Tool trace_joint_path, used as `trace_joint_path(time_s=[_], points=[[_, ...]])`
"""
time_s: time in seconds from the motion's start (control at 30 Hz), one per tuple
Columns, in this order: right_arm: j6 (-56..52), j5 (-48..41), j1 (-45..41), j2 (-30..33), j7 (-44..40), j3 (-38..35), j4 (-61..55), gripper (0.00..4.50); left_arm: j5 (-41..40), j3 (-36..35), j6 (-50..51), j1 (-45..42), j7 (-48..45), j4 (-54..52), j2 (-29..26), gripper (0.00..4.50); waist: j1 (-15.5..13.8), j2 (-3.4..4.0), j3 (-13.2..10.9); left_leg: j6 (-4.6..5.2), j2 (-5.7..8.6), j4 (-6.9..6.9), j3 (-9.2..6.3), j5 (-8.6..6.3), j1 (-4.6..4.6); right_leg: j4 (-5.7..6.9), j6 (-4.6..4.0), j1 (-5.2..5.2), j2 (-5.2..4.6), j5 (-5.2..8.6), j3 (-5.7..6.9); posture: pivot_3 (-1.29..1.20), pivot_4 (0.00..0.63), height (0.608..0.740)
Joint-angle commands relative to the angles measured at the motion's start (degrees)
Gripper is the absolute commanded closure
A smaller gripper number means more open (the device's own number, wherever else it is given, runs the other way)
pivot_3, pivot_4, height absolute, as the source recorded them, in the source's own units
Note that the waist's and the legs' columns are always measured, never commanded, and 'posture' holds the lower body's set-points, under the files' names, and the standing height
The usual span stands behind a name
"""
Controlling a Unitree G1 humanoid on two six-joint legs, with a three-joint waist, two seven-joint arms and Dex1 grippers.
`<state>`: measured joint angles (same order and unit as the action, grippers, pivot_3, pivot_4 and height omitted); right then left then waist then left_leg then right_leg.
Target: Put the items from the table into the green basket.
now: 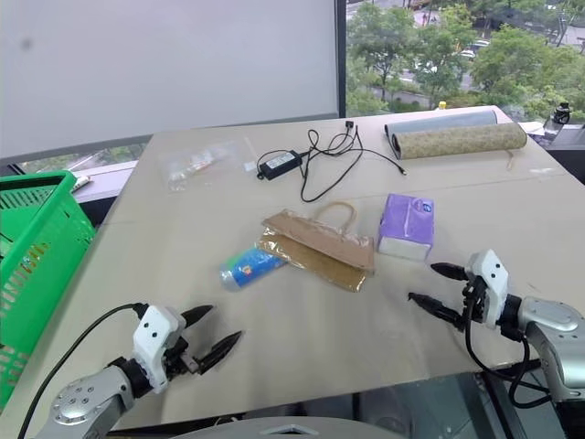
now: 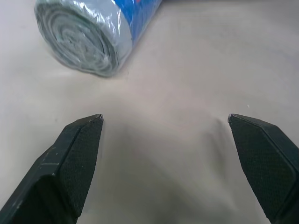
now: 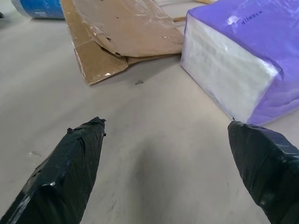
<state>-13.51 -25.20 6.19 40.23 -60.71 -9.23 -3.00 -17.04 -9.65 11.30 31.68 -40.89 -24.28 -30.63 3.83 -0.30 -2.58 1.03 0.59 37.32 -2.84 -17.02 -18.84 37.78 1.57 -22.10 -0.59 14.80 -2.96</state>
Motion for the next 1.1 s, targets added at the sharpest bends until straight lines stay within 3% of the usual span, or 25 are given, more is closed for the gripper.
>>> trace_joint_path(time_s=[0.03,0.17,0.33,0.8,0.9,1.1], points=[[-0.1,-0.7,-1.0,0.3,-0.2,-0.1,-2.9,0.0,-0.5,-0.4,-1.4,-0.5,-0.3,-1.3,-0.1,0.07,0.0,0.0,0.0,0.0,0.0,0.0,0.0,0.0,0.0,0.0,0.0,0.0,0.0,0.0,0.0,-0.09,0.0,0.74],[-2.1,-2.2,-2.2,-0.1,-0.3,1.3,-6.8,0.0,-1.7,-0.7,-1.8,-0.6,-1.4,-2.0,-0.4,0.07,0.1,0.0,0.0,0.0,0.0,0.0,0.0,0.0,0.0,0.0,0.0,0.0,0.0,0.0,0.0,-0.09,0.0,0.74],[-7.4,-2.4,-6.9,-2.2,1.6,8.4,-14.4,0.0,-8.3,-3.0,-2.3,0.7,-7.1,-3.7,-1.5,0.07,0.1,-0.05,0.0,0.0,-0.14,0.0,0.03,0.0,-0.01,0.01,0.0,0.0,0.01,0.0,-0.02,-0.08,0.0,0.74],[-7.8,11.7,-21.0,-10.5,12.7,20.7,-7.8,0.0,-16.5,-11.5,0.5,0.6,-10.9,-15.6,-8.3,0.07,-1.9,-0.27,-0.1,-0.01,-0.12,0.01,-0.05,0.0,0.0,0.0,-0.04,-0.1,-0.08,-0.02,0.09,0.02,0.0,0.74],[-8.7,12.6,-21.9,-10.3,12.7,21.5,-6.8,0.77,-16.9,-11.9,1.2,0.3,-9.7,-17.4,-8.0,0.0,-2.2,-0.28,-0.1,-0.01,-0.04,0.01,-0.07,0.0,-0.06,-0.04,-0.25,-0.12,-0.06,-0.14,0.09,0.02,0.0,0.74],[-9.2,13.9,-23.1,-10.4,12.5,22.0,-5.3,3.76,-18.4,-11.8,3.0,-2.8,-7.1,-17.4,-7.4,0.0,-3.1,-0.27,-0.1,0.0,-0.05,0.01,-0.08,0.0,-0.05,-0.03,-0.25,-0.12,-0.08,-0.14,0.11,0.02,0.0,0.74]])
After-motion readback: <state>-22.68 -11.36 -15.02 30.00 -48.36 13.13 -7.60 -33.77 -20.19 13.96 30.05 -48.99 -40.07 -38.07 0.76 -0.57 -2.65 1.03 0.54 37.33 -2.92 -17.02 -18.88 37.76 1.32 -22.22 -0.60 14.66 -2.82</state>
